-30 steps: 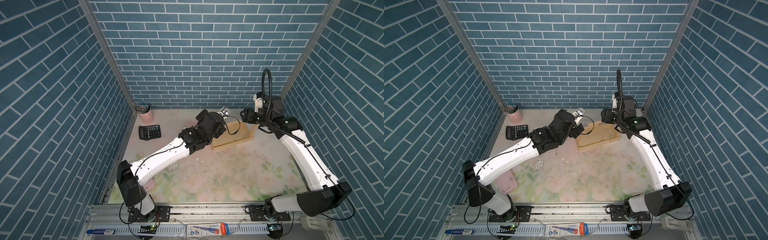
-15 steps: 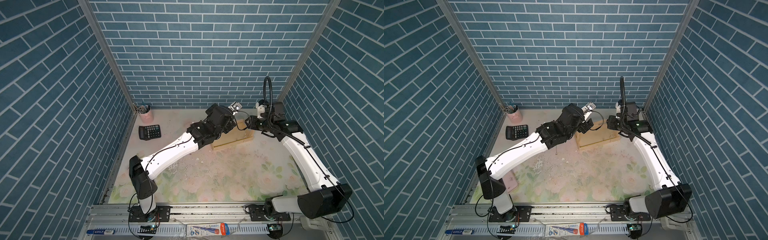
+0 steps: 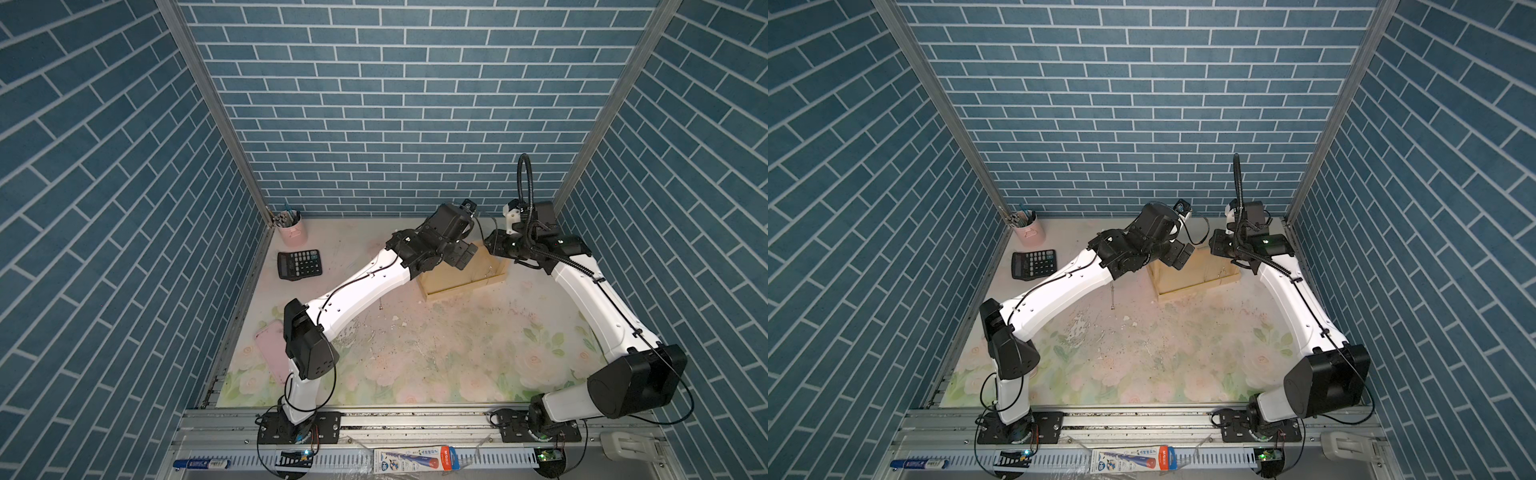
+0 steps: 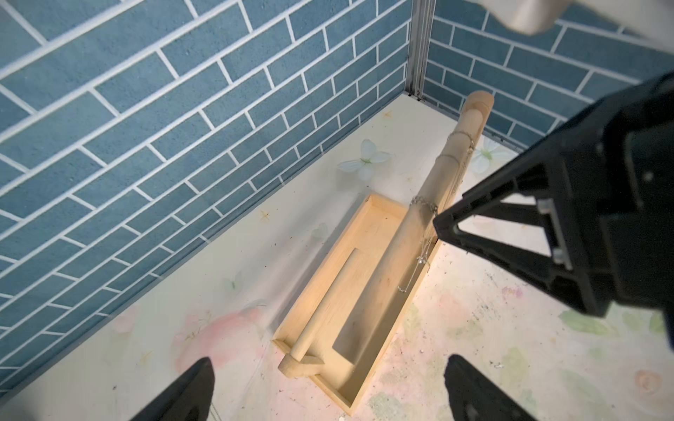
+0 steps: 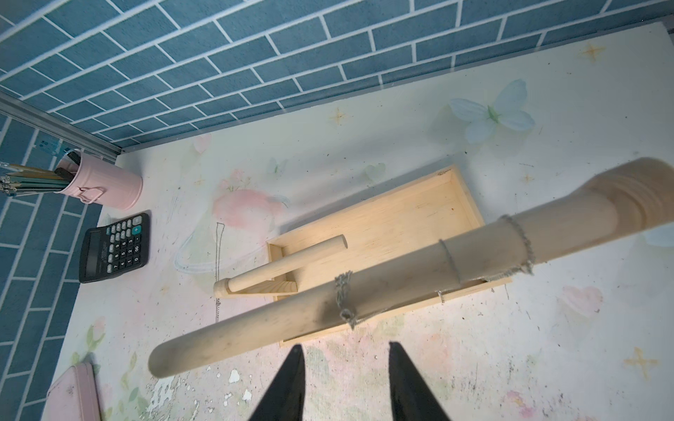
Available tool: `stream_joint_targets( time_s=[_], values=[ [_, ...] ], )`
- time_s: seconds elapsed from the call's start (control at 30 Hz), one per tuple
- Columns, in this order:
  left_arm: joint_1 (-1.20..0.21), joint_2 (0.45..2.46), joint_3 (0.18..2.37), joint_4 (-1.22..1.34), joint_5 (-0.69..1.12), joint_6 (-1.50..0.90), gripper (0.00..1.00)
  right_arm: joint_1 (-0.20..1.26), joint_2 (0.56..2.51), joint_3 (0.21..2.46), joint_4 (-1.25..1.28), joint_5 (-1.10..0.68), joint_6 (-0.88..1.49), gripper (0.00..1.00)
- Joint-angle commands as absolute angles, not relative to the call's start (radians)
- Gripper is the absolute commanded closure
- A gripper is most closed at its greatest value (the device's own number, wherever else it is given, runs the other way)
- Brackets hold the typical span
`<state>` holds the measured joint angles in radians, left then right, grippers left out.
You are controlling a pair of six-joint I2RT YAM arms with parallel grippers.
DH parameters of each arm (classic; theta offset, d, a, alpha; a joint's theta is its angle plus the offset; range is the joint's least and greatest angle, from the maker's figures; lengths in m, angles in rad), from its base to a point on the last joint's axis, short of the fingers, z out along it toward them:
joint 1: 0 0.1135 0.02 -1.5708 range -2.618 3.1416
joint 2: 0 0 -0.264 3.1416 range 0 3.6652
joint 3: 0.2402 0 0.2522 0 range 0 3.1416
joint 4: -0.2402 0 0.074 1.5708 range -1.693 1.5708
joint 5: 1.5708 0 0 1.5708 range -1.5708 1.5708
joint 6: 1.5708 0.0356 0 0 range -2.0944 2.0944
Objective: Take the necklace off the jewelry display stand
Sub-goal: Take off the necklace from the stand.
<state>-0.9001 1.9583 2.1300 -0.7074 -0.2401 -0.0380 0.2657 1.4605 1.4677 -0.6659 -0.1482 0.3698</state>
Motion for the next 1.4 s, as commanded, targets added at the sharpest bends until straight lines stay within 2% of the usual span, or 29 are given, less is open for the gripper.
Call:
stream_joint_targets(
  time_s=[0.0,0.27,0.5,1.03,1.37],
  values=[
    [-0.89,1.982,2.183,-0.791,-0.216,-0.135,0.0,0.258,1.475,1.512,-0.663,-0.149,0.364,0.62],
    [-0.89,1.993,2.179,-0.766,-0.157,-0.139,0.0,0.246,1.513,1.538,-0.65,-0.17,0.363,0.65],
    [-0.889,1.915,2.024,-0.611,-0.177,-0.118,0.0,0.245,1.527,1.551,-0.646,-0.181,0.373,0.7],
    [-0.888,1.882,1.978,-0.595,-0.103,-0.117,0.01,0.246,1.534,1.531,-0.623,-0.195,0.393,0.86],
    [-0.882,1.886,2.0,-0.617,-0.033,-0.139,0.0,0.246,1.53,1.509,-0.618,-0.189,0.388,0.91]
  ],
)
